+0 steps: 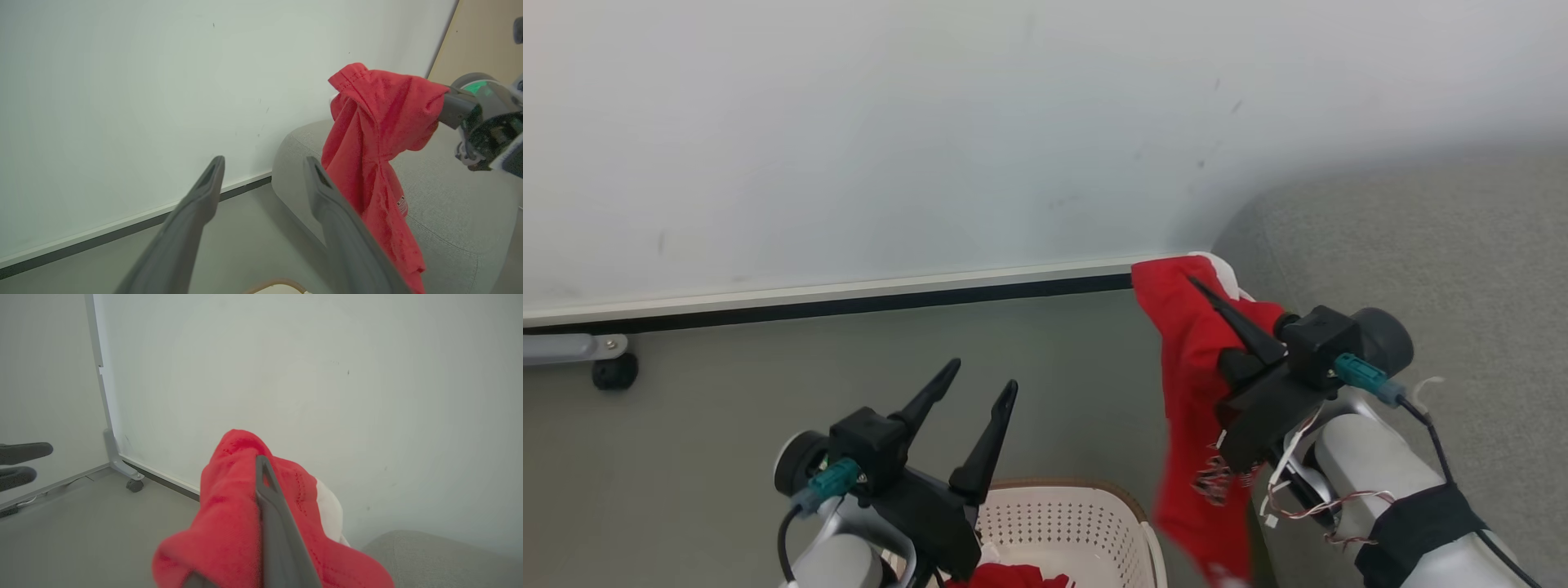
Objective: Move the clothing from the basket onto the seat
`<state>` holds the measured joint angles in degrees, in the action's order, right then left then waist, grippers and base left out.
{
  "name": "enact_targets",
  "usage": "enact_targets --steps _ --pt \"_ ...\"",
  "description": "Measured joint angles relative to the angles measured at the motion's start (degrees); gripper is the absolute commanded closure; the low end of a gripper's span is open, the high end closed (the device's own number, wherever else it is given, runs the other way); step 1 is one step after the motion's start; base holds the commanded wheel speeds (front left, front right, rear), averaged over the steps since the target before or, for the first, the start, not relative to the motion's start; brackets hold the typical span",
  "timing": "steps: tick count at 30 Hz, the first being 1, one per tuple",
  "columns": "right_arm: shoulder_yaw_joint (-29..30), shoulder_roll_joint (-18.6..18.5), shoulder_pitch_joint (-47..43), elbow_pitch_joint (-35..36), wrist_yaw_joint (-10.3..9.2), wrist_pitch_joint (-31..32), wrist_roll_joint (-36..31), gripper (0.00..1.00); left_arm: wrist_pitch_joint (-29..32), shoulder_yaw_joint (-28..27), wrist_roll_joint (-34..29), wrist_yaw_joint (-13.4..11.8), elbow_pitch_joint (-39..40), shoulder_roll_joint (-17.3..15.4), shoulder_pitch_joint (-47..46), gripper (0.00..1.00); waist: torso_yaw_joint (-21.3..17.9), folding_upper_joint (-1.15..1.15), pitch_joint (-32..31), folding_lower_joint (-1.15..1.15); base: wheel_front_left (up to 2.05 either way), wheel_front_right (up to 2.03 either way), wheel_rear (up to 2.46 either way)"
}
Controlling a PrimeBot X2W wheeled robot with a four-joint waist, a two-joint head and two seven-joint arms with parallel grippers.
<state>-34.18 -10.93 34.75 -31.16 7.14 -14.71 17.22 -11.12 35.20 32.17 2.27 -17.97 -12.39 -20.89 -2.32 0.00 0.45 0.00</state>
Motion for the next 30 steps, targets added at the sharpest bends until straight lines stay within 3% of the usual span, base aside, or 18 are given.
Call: enact_targets --steps 9,30 --pt "1.9 -2.7 -0.3 2.7 -0.16 0.0 0.1 1.00 -0.7 1.9 -0.3 0.3 -0.5 0.2 3.3 0.00 -3.4 0.00 0.4 0.00 0.00 0.00 0.00" --pt "5.8 -9.0 -4.1 11.8 -3.48 0.0 0.1 1.00 -2.2 5.9 -3.1 0.8 0.3 2.6 6.1 0.00 -12.8 0.00 1.1 0.00 0.00 0.00 0.00"
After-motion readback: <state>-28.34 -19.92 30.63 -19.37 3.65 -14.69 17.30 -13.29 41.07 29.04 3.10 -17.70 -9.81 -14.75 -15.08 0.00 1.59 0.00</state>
